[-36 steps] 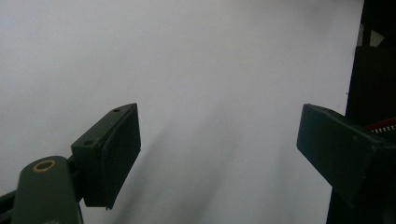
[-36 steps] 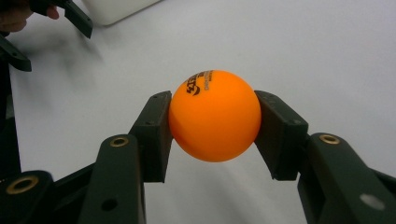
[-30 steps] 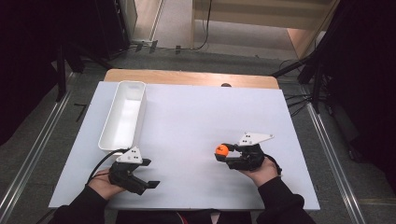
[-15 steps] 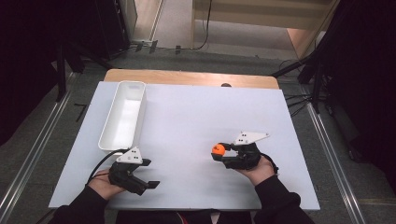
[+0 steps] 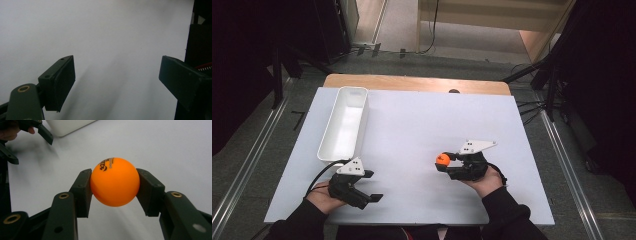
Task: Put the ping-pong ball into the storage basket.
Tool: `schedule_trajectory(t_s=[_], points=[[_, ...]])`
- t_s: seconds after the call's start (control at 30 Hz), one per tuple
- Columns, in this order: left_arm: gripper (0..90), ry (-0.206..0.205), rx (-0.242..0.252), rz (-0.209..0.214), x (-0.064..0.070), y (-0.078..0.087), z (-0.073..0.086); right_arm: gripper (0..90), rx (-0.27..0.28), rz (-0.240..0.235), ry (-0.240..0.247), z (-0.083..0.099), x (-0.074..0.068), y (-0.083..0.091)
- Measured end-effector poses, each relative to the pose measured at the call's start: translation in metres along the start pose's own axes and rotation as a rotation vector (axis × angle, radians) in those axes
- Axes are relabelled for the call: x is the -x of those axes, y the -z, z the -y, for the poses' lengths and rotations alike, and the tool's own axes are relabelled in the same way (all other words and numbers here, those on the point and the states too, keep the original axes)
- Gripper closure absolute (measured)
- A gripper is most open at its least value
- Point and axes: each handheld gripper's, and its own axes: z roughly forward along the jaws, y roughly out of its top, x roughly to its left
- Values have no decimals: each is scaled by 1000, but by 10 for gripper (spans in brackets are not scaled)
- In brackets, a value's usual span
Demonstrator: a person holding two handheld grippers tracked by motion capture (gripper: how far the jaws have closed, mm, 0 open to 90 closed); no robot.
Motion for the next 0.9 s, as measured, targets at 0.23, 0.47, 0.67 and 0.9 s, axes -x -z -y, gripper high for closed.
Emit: schedule_trajectory(t_s=[0.23, 0.47, 0.67, 0.9], points=[[140, 0, 1, 0, 0, 0, 0, 486, -1, -2, 9, -3, -1, -3], [140, -2, -8, -2, 0, 1, 0, 486, -1, -6, 8, -5, -2, -5], [139, -2, -9, -1, 0, 1, 0, 486, -2, -8, 16, -7, -3, -7], [140, -1, -9, -2, 0, 1, 0, 486, -3, -12, 16, -9, -4, -10]])
